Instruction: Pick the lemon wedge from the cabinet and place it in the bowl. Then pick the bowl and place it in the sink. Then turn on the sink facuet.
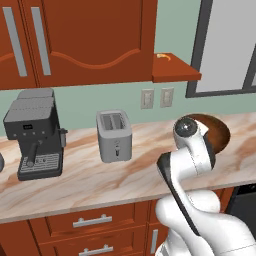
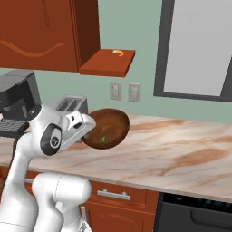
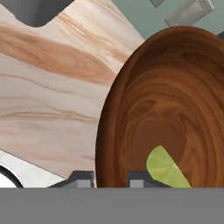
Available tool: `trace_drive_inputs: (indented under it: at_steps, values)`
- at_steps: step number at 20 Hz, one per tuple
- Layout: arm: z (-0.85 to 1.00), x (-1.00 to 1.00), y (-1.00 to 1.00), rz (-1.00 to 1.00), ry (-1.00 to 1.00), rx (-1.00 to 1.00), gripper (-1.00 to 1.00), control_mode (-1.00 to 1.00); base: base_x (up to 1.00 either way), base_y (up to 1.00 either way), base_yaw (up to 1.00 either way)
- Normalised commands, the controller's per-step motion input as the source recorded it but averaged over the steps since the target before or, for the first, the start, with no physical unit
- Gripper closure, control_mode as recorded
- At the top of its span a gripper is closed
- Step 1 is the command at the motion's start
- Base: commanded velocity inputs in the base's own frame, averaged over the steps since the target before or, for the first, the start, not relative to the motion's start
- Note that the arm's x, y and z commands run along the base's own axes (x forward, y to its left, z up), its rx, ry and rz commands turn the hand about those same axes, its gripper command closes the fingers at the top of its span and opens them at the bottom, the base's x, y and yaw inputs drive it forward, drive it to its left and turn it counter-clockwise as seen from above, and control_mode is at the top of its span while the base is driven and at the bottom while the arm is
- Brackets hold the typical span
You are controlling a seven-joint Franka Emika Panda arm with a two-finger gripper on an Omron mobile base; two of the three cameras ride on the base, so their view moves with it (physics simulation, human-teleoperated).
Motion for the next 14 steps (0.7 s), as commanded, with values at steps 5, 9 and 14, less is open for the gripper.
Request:
trace_drive_inputs:
  at_steps: [5, 9, 14]
  values:
    - [0.95, -0.50, 0.10, 0.21, 0.08, 0.00, 1.00, -1.00, 0.00, 0.00, 0.00]
    - [0.66, -0.38, 0.21, 0.17, 0.11, 0.00, 1.00, -1.00, 0.00, 0.00, 0.00]
    - [0.03, -0.22, 0.16, 0.20, 0.07, 0.00, 1.00, -1.00, 0.00, 0.00, 0.00]
